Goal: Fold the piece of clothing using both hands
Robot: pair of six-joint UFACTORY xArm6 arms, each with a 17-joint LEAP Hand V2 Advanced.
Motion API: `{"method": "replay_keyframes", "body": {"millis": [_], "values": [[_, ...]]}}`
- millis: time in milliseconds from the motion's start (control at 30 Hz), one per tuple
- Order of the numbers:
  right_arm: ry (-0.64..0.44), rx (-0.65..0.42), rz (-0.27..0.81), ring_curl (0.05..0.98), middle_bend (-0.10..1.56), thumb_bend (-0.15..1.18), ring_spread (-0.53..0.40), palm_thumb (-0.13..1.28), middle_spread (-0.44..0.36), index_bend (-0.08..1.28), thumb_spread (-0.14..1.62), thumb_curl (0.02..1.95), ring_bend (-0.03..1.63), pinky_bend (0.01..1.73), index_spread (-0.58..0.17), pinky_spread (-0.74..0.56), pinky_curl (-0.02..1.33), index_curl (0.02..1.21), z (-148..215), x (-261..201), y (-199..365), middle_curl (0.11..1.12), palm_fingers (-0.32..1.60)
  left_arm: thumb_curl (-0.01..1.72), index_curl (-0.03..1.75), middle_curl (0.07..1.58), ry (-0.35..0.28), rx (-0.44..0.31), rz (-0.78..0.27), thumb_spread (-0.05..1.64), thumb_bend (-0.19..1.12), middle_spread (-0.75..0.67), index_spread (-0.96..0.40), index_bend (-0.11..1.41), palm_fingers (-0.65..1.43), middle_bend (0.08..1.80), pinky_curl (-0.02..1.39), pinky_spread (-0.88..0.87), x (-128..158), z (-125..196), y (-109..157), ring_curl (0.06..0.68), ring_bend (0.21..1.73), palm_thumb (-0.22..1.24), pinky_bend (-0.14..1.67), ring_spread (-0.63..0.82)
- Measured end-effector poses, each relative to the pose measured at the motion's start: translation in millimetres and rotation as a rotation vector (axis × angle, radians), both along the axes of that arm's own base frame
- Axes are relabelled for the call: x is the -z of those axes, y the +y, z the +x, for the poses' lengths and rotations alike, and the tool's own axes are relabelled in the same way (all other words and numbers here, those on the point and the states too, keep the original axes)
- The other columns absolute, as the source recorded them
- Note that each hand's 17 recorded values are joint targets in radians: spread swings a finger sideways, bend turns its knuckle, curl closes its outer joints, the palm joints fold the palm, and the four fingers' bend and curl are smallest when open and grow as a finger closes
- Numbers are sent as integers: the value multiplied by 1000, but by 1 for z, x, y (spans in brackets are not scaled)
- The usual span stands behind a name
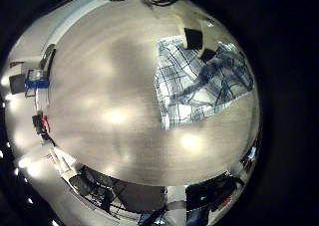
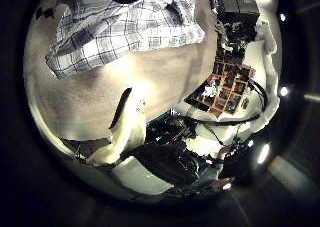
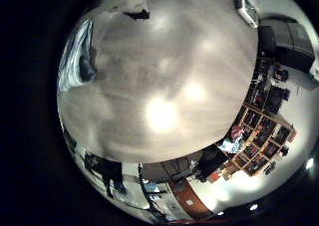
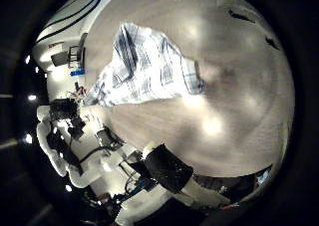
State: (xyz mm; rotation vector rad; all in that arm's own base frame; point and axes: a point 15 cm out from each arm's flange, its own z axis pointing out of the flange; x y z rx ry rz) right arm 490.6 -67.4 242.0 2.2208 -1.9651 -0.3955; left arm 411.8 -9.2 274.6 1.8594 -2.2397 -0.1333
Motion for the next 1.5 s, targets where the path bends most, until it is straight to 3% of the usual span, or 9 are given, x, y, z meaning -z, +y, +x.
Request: {"method": "replay_keyframes", "body": {"millis": [333, 733, 867, 900, 967, 1100, 1133, 1267, 1500], "values": [[80, -104, -42, 320, 419, -19, -55, 407, -73, 168, 1144, 333, 738, 639, -370, 254, 309, 383, 5, 50, 49, 405, 146, 322, 583, 370, 6, 0, 15, 1311, -12, 195, -39, 193, 120, 167, 613, 351, 4, -10, 5, 277, 663, 410, 199, 285], [135, -80, -168, 313, 369, -8, -55, 467, -64, 158, 1103, 342, 790, 706, -307, 253, 295, 331, 12, 87, 57, 383, 297, 323, 521, 322, -15, -23, 34, 1310, -12, 193, -37, 196, 146, 164, 539, 360, -3, -4, 22, 262, 635, 410, 213, 298], [136, -99, -203, 340, 381, 19, -189, 603, -126, 151, 1093, 374, 940, 904, -314, -21, 320, 317, 13, 89, 53, 390, 653, 323, 512, 313, -21, -29, 35, 1310, -12, 192, -36, 196, 151, 164, 524, 359, -4, 1, 24, 259, 630, 410, 220, 299], [130, -105, -221, 353, 416, 25, -235, 651, -162, 141, 1088, 390, 989, 1014, -332, -177, 336, 308, 15, 89, 51, 406, 812, 323, 506, 308, -24, -29, 36, 1310, -12, 192, -36, 197, 153, 164, 515, 358, -5, 3, 25, 258, 627, 410, 223, 300], [121, -97, -238, 379, 500, 24, -268, 699, -202, 178, 1081, 406, 1041, 1070, -378, -315, 358, 321, 16, 87, 51, 445, 1027, 323, 501, 304, -30, -30, 38, 1310, -12, 192, -36, 197, 155, 164, 507, 357, -7, 6, 26, 257, 625, 410, 226, 300], [91, -87, -241, 442, 690, 22, -266, 772, -236, 346, 1082, 431, 1088, 1114, -430, -367, 417, 429, 22, 80, 51, 547, 1261, 328, 493, 294, -42, -33, 42, 1311, -9, 191, -36, 199, 157, 161, 492, 355, -11, 11, 28, 255, 623, 426, 234, 301], [82, -86, -242, 461, 774, 19, -256, 796, -239, 447, 1087, 440, 1113, 1148, -443, -346, 441, 480, 23, 78, 51, 587, 1314, 328, 491, 292, -44, -33, 44, 1312, -9, 190, -36, 195, 156, 163, 489, 355, -12, 13, 29, 255, 624, 429, 237, 301], [51, -71, -244, 515, 996, 10, -237, 848, -223, 714, 1112, 456, 1202, 1232, -440, -293, 497, 621, 26, 62, 46, 683, 1317, 328, 482, 287, -53, -41, 52, 1317, -10, 190, -36, 195, 155, 163, 476, 353, -15, 18, 34, 253, 619, 436, 246, 299], [19, -26, -246, 602, 1192, 17, -226, 933, -193, 961, 1183, 492, 1344, 1356, -383, -227, 598, 785, 16, 25, 17, 776, 1149, 326, 469, 279, -43, -41, 53, 1318, -11, 190, -35, 193, 153, 165, 458, 351, -12, 16, 34, 250, 619, 438, 261, 298]]}}
